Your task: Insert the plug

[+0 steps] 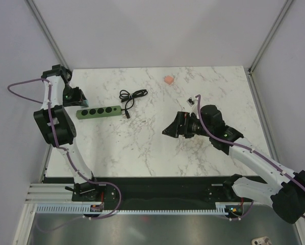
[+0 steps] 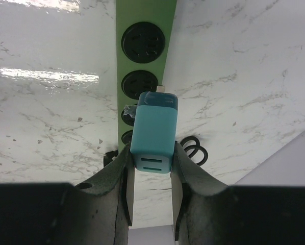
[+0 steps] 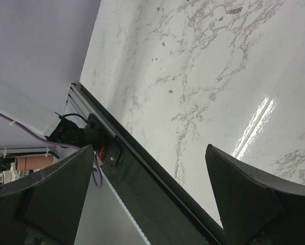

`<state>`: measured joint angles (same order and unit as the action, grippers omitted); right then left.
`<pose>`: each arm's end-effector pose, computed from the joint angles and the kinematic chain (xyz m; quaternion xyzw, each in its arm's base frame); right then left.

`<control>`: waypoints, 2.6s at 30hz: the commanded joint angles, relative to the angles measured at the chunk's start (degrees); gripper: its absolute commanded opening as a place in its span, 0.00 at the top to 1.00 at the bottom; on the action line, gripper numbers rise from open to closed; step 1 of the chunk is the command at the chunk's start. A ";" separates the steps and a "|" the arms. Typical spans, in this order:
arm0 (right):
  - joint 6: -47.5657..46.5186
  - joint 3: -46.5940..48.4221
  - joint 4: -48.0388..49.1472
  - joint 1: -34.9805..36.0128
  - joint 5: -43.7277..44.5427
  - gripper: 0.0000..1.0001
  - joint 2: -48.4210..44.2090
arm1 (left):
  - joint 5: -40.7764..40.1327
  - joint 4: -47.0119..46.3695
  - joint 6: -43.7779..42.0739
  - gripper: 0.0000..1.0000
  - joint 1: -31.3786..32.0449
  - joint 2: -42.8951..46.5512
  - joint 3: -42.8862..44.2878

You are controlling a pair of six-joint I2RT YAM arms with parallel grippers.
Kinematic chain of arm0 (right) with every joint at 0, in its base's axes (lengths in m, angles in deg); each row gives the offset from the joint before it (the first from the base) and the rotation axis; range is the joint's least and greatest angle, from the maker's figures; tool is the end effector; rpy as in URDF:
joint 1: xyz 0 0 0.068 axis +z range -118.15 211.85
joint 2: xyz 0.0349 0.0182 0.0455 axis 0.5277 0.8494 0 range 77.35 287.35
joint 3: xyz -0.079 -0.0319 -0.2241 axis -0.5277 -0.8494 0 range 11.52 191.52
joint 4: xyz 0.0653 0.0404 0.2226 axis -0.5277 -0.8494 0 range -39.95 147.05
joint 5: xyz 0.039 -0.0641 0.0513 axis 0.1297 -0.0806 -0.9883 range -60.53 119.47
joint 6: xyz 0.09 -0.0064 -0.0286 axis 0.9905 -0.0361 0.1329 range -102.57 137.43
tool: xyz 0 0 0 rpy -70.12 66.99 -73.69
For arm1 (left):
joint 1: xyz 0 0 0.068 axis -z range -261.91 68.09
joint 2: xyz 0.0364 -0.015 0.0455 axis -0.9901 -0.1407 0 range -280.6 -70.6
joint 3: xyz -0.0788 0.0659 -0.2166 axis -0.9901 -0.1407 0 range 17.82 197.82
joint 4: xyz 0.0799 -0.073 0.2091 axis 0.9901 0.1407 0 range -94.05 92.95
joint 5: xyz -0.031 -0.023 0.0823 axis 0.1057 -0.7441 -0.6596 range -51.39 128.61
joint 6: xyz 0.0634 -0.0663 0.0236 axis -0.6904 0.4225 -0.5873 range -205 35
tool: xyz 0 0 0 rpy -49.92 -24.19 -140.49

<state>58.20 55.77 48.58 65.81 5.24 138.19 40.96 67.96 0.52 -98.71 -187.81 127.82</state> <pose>0.2052 0.1805 0.2452 -0.0634 0.8302 0.4592 0.3097 0.3626 0.1059 0.1932 -0.7741 0.6257 -0.0699 0.0660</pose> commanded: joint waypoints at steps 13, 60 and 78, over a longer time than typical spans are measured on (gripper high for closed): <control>-1.57 3.48 -1.11 0.06 0.85 0.02 2.18 | 4.33 2.08 -1.39 0.98 -2.98 -7.68 7.06; 0.62 5.14 -1.46 0.06 1.11 0.02 2.79 | 3.63 6.83 -10.37 0.98 -6.76 -11.81 9.89; 0.80 5.76 -1.37 0.06 1.29 0.02 3.50 | 6.25 6.56 -12.12 0.98 -6.93 -13.49 9.27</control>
<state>58.62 58.87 46.20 65.81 5.92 141.56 46.65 72.44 -8.97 -104.04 -199.35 135.99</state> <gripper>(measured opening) 0.982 0.340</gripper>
